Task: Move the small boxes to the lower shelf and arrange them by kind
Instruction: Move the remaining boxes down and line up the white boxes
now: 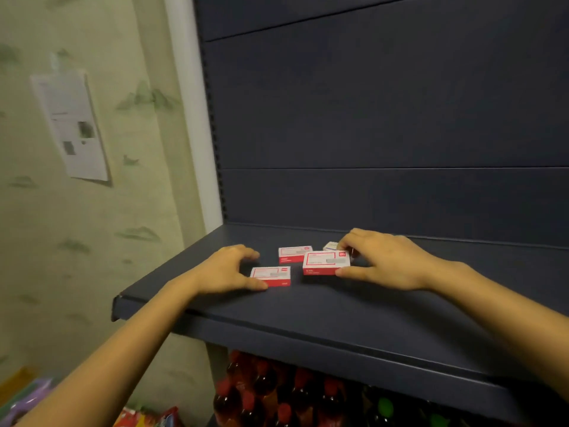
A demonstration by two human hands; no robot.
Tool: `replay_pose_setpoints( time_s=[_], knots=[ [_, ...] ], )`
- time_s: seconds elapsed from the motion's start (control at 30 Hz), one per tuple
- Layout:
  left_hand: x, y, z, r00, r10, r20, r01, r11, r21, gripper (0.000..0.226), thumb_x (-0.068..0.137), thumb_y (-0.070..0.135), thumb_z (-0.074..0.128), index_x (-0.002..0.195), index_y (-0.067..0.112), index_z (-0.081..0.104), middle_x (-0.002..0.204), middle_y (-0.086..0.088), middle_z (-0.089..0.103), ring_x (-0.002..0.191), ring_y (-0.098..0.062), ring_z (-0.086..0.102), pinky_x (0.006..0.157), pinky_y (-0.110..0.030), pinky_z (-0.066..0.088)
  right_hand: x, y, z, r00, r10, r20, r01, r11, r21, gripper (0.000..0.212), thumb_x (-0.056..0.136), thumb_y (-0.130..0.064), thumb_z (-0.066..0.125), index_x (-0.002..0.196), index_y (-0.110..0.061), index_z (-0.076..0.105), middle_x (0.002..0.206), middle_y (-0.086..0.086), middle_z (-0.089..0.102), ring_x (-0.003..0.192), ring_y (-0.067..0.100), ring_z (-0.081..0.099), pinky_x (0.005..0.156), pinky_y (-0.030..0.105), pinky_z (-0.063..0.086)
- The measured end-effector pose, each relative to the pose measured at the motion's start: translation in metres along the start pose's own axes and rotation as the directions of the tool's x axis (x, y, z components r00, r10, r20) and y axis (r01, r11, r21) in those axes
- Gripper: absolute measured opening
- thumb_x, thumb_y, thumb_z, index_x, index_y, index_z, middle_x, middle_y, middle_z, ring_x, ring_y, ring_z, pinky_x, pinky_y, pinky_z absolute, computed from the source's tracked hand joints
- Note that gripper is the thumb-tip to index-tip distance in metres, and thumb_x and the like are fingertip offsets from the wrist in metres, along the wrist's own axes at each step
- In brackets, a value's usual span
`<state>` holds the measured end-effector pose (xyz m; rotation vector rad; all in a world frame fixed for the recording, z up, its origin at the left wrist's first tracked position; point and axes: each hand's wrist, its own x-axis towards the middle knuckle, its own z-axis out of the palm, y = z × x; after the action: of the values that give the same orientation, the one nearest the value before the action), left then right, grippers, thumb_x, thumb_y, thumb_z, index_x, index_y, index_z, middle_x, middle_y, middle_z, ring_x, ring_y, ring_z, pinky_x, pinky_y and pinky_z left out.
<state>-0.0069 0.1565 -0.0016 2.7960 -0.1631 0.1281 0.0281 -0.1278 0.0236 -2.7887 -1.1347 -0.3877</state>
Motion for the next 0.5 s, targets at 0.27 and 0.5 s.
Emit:
replay_pose_setpoints(
  time_s=[0.27,0.5],
  knots=[
    [0.024,-0.008,0.000,0.971,0.222,0.085,-0.212,0.970,-0.117,0.031,0.075,0.039,0.071,0.101,0.024,0.063,0.106,0.003,0.059,0.093,-0.013,0.055,0.083,-0.030,0.050,-0.053,-0.002,-0.001,0.939,0.327,-0.102,-0.326,0.945,0.030,0.044,0.086,-0.057,0.047,0.120,-0.030,0.045,0.120,-0.012,0.051,0.094,0.005,0.048,0.073,0.025,0.044],
    [0.033,0.071,0.002,0.868,0.468,-0.167,-0.493,0.853,-0.172,0.027,0.073,0.037,0.073,0.097,0.026,0.065,0.094,0.007,0.059,0.081,-0.006,0.053,0.071,-0.022,0.042,-0.121,-0.001,-0.012,0.820,0.542,-0.185,-0.541,0.839,0.062,0.045,0.085,-0.054,0.050,0.123,-0.029,0.046,0.121,-0.012,0.050,0.089,0.002,0.045,0.063,0.016,0.041]
  ],
)
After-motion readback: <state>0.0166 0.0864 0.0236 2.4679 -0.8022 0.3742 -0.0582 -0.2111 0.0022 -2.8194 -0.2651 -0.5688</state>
